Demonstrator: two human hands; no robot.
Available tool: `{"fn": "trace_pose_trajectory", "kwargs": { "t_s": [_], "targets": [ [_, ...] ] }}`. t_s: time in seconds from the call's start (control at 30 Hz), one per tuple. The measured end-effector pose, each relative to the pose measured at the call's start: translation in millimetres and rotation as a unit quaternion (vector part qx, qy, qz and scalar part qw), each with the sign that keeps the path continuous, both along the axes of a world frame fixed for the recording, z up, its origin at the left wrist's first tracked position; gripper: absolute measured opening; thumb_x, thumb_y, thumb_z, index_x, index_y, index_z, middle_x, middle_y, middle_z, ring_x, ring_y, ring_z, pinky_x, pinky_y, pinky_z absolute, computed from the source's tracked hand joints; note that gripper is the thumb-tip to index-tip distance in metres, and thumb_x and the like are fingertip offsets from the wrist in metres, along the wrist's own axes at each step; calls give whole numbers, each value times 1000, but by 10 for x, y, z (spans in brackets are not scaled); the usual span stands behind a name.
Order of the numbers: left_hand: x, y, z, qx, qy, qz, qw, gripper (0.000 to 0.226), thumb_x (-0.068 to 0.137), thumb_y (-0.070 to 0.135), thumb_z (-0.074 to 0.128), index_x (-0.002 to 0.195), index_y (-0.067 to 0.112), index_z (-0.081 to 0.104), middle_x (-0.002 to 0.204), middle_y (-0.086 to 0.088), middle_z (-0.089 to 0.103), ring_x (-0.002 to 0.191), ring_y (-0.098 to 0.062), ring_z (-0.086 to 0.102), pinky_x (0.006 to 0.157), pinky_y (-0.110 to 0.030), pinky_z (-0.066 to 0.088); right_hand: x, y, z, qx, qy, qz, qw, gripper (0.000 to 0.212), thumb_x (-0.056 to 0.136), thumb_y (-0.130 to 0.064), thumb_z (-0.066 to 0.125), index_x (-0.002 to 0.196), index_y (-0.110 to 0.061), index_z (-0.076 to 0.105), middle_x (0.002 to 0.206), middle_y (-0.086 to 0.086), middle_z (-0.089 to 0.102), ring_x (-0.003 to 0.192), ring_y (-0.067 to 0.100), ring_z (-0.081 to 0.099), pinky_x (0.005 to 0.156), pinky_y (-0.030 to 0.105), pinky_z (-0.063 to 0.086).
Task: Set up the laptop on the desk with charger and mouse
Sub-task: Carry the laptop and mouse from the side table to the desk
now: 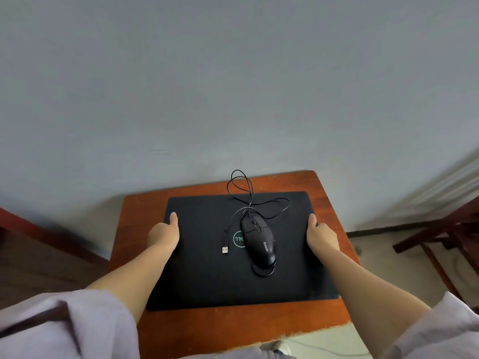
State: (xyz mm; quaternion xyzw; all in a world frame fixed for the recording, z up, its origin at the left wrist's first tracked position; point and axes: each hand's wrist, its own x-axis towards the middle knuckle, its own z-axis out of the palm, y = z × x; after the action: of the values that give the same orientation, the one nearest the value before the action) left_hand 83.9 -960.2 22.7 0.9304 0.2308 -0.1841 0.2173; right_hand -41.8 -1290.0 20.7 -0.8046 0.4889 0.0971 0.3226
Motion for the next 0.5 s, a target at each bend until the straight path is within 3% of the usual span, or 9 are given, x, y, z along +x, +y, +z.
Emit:
{"fn": "trace_pose_trajectory", "kwargs": {
  "t_s": [0.13, 0.3, 0.4, 0.5],
  "targets": [
    [155, -433, 133, -18, -28, -87, 996, 73, 94, 56, 24, 98, -7, 61, 105, -23, 65, 97, -39, 61, 78, -40, 48, -356, -168, 100, -16, -21, -54, 998, 61, 97, -45, 19, 126, -1, 50, 121, 20, 58, 108, 36, 55, 87, 38, 43],
    [109, -1259, 215, -38, -34, -211, 976, 72, 94, 55, 25, 104, -7, 60, 109, -23, 64, 100, -39, 60, 79, -40, 47, -1096, -501, 161, -9, -74, -196, 978, 65, 94, -52, 19, 117, -1, 53, 119, 19, 59, 104, 34, 54, 81, 36, 38],
    [-127, -1867, 255, -43, -25, -281, 958, 71, 94, 55, 24, 100, -6, 60, 96, -19, 63, 86, -35, 58, 70, -37, 43, -1712, -673, 204, -19, -92, -274, 957, 63, 93, -52, 21, 113, -3, 55, 114, 17, 60, 87, 27, 50, 77, 33, 36],
    [-552, -2504, 284, -55, -8, -347, 936, 70, 94, 56, 24, 102, -4, 59, 91, -15, 61, 73, -30, 53, 68, -37, 45, -2440, -833, 215, -38, -94, -351, 931, 63, 93, -51, 22, 113, -2, 56, 115, 17, 60, 91, 29, 51, 77, 32, 35]
  ]
}}
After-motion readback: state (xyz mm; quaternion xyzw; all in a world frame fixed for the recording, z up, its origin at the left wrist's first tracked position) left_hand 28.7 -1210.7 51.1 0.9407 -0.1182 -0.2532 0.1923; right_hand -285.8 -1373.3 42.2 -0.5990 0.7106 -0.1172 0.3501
